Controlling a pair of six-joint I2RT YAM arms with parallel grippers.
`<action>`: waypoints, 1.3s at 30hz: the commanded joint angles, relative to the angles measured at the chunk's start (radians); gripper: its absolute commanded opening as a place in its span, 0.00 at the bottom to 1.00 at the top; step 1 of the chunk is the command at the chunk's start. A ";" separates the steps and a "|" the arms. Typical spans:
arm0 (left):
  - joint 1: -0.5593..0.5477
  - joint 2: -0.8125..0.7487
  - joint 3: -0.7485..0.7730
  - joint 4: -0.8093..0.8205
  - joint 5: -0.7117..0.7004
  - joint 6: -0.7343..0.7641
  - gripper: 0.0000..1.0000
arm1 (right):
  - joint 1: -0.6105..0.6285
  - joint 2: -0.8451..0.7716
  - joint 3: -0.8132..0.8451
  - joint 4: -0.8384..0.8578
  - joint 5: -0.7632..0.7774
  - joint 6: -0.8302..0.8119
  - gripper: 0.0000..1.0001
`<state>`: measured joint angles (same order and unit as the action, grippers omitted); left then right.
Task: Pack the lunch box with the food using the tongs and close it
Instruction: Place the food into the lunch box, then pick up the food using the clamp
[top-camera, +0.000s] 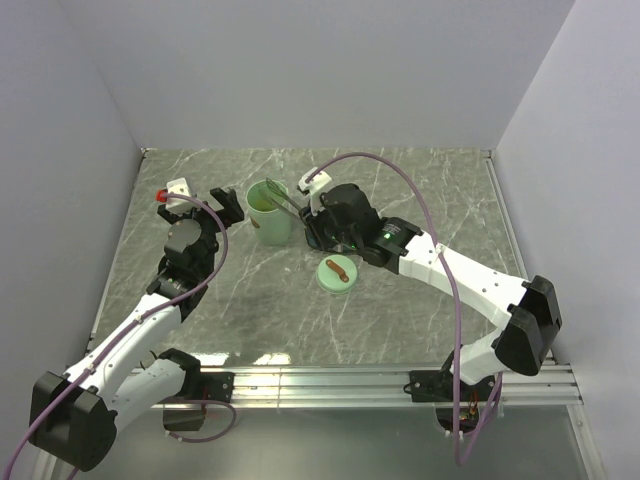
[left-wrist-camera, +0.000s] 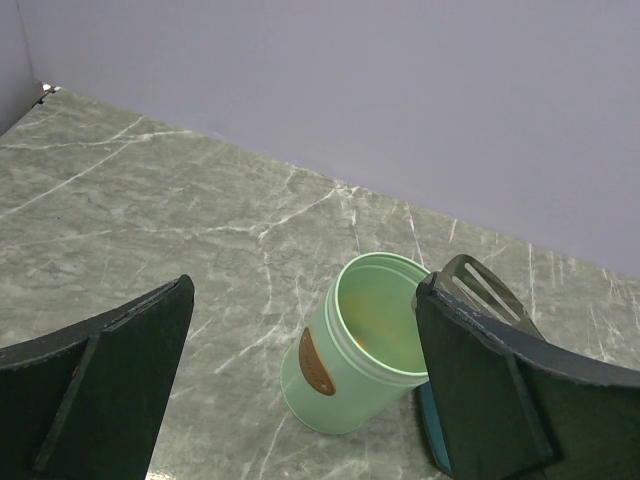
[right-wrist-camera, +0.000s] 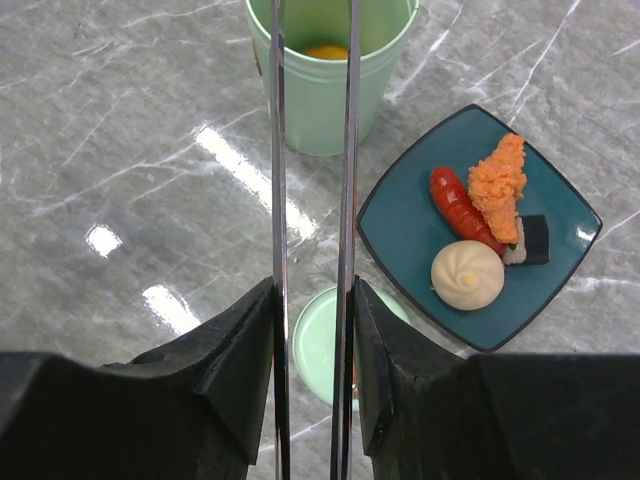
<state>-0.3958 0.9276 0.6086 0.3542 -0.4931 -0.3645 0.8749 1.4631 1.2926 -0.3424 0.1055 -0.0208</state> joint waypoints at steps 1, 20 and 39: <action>0.003 0.002 -0.004 0.048 -0.001 -0.016 0.99 | 0.009 -0.004 0.042 0.066 0.017 -0.007 0.42; 0.005 0.005 -0.004 0.052 0.013 -0.016 0.99 | -0.005 -0.201 -0.206 0.063 0.319 0.090 0.47; 0.005 0.008 -0.006 0.054 0.013 -0.016 0.99 | -0.062 -0.027 -0.228 0.026 0.387 0.156 0.53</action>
<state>-0.3958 0.9340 0.6086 0.3611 -0.4927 -0.3645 0.8295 1.4246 1.0451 -0.3279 0.4545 0.1116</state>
